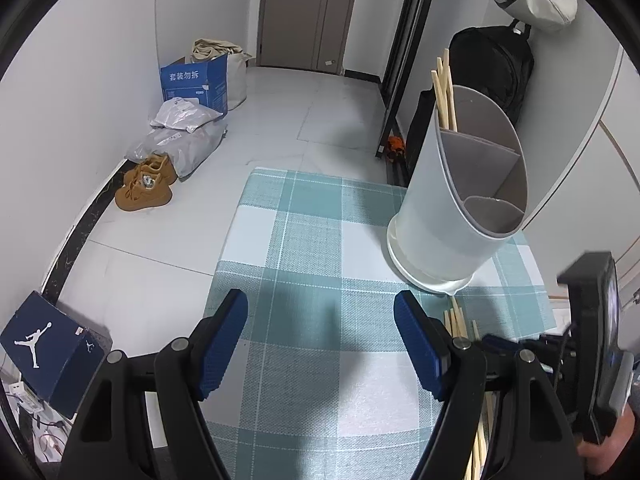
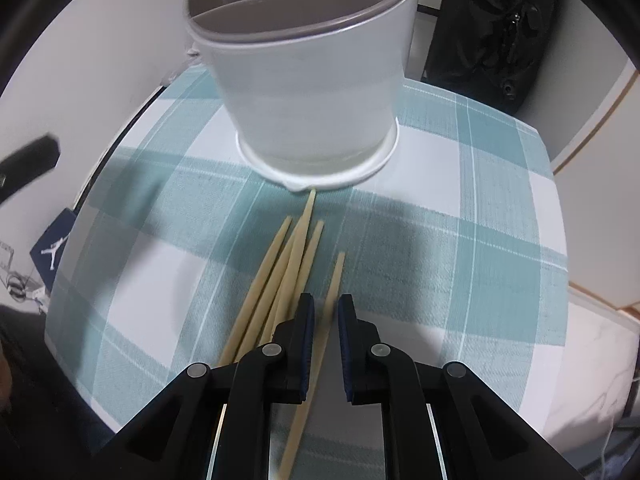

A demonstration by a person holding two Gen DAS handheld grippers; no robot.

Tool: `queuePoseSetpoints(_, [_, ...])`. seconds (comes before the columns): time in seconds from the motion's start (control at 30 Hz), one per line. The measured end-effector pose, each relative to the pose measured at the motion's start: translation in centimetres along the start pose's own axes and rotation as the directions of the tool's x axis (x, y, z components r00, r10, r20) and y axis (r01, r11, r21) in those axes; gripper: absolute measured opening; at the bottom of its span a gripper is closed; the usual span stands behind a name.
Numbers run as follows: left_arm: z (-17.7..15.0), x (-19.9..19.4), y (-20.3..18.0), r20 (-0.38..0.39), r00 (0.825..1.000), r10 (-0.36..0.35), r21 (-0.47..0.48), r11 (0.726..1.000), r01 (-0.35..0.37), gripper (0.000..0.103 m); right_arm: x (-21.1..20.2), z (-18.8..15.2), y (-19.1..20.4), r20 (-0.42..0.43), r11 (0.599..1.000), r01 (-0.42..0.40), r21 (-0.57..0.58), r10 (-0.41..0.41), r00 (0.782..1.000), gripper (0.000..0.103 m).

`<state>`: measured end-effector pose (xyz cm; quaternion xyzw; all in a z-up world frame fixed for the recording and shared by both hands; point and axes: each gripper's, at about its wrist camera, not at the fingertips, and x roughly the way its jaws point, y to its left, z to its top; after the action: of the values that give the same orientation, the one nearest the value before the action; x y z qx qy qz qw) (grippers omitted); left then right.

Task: Organize utensils
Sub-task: 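Close the right tool on a bundle of chopsticks and lift it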

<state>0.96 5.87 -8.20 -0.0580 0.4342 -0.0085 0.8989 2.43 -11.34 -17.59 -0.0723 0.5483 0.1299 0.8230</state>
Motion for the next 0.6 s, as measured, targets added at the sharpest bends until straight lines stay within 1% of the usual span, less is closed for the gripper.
queuePoseSetpoints(0.2, [-0.2,0.6,0.2,-0.053,0.998,-0.022,0.013,1.000,0.022,0.072,0.8,1.2,0.2,0.042,1.000,0.012,0.018,-0.013,0.999,0.011])
queuePoseSetpoints(0.3, [-0.3,1.2,-0.2,-0.076,0.997,-0.009,0.026,1.000,0.011,0.072,0.7,1.1,-0.2,0.061,1.000,0.010,0.028,-0.012,0.998,0.004])
queuePoseSetpoints(0.37, [-0.4,1.9,-0.9,-0.110,0.994,-0.017,0.037,0.999,0.021,0.072,0.5,1.1,-1.1,0.072,0.998,-0.028,0.063,0.024,0.997,0.003])
queuePoseSetpoints(0.4, [-0.5,2.0,-1.1,-0.122,0.992,-0.023,0.043,0.999,0.029,0.072,0.3,1.0,-1.6,0.082,0.996,-0.033,0.080,0.026,0.996,0.003])
queuePoseSetpoints(0.5, [-1.0,2.7,-2.6,-0.171,0.984,-0.048,0.079,0.995,0.062,0.072,-1.3,0.6,-3.7,0.147,0.986,-0.092,0.138,0.072,0.987,0.003])
queuePoseSetpoints(0.53, [-1.2,3.1,-3.2,-0.192,0.980,-0.058,0.092,0.993,0.076,0.072,-1.7,0.5,-4.2,0.167,0.981,-0.114,0.159,0.087,0.982,0.003])
queuePoseSetpoints(0.6, [-1.6,3.6,-4.3,-0.229,0.971,-0.071,0.117,0.988,0.100,0.072,-2.9,0.1,-5.9,0.219,0.959,-0.192,0.209,0.146,0.965,0.003])
